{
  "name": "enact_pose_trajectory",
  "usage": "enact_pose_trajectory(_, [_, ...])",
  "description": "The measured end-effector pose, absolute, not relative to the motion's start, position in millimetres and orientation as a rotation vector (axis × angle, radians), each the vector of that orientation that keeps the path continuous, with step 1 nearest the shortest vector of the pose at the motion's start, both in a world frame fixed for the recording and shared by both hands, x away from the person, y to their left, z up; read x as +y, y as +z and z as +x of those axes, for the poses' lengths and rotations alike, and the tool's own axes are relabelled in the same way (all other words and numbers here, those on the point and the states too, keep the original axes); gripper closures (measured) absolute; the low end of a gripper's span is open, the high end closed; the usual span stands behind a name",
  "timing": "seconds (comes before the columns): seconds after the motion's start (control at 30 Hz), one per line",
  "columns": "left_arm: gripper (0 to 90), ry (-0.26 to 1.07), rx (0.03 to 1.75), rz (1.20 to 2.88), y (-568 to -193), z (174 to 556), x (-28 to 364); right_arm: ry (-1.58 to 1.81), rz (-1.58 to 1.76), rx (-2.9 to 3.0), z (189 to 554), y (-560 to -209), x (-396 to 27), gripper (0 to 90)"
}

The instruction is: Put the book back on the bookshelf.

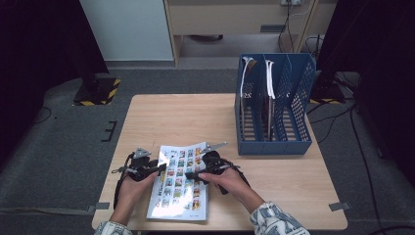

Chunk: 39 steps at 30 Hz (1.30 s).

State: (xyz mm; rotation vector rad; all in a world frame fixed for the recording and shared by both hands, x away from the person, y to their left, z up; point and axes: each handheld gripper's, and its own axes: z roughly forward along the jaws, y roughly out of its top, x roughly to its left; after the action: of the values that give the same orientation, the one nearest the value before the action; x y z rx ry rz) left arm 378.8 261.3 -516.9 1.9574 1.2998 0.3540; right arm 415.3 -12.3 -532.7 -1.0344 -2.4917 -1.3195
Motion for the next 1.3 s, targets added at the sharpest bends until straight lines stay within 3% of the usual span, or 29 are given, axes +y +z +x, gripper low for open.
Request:
enact_pose_trajectory(0.13, [52.5, 0.349, 1.302, 1.954, -517.3, 378.8, 261.1, -1.303, -1.057, -2.489, 416.6, -531.4, -12.8, 24.8])
enact_pose_trajectory(0.27, [52.3, 0.345, 1.302, 1.952, -517.4, 379.1, 261.2, -1.269, -1.071, -2.491, 419.5, -529.7, -15.5, 36.7])
enact_pose_trajectory(0.53, [52.2, 0.352, 1.304, 1.958, -516.8, 379.2, 260.7, -1.220, -1.042, -2.468, 420.1, -528.0, -11.8, 38.6])
enact_pose_trajectory(0.77, [52.1, 0.352, 1.295, 1.958, -516.9, 379.5, 260.6, -1.248, -1.058, -2.450, 422.0, -524.3, -14.0, 53.8])
enact_pose_trajectory(0.93, [50.4, 0.331, 1.297, 1.954, -517.2, 380.6, 261.4, -1.241, -1.071, -2.454, 421.5, -520.1, -12.3, 56.3])
enact_pose_trajectory(1.3, [36.1, 0.324, 1.312, 1.956, -517.8, 373.7, 274.1, -1.259, -1.071, -2.470, 424.8, -512.1, -5.6, 60.1])
